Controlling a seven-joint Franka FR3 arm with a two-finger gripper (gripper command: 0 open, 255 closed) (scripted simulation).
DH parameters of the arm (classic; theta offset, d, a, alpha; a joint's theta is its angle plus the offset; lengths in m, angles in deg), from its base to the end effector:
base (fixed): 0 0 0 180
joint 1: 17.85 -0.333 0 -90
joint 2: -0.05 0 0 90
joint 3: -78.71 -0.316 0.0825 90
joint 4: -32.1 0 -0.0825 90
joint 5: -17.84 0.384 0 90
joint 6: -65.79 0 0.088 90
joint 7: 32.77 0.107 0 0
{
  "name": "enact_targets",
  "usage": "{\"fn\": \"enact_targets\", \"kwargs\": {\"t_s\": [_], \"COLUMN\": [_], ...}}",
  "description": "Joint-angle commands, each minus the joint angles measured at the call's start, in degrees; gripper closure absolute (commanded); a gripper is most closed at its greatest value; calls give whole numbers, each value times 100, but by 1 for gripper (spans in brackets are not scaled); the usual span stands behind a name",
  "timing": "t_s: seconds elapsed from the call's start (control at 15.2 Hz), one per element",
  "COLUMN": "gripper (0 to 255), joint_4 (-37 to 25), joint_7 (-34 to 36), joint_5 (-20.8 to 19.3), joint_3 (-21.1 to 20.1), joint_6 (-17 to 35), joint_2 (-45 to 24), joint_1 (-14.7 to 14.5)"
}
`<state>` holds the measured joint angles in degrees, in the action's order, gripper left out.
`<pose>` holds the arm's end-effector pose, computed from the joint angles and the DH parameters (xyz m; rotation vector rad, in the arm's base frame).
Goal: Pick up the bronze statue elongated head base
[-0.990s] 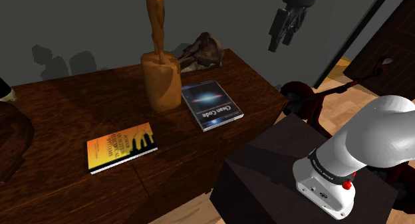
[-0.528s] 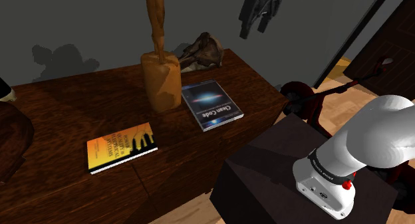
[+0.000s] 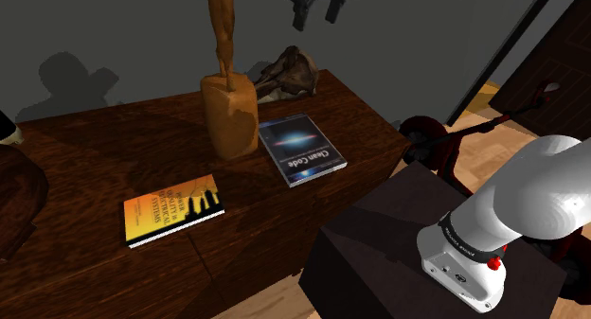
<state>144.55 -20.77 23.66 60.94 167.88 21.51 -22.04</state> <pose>0.4135 0.2028 0.6352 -3.0813 -0.2332 -0.2685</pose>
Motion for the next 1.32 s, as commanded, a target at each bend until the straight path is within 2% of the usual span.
{"fn": "enact_targets", "kwargs": {"t_s": [0.0,0.46,0.79,1.25], "gripper": [0,0,0,0], "joint_4": [-469,-1996,-3261,-2426], "joint_7": [260,1123,1709,1720], "joint_5": [-149,-964,-1803,-1670], "joint_3": [-208,-856,-1228,-1163], "joint_6": [74,168,-29,597], "joint_2": [-364,-1520,-2448,-2196], "joint_1": [5,-70,-331,-268]}}
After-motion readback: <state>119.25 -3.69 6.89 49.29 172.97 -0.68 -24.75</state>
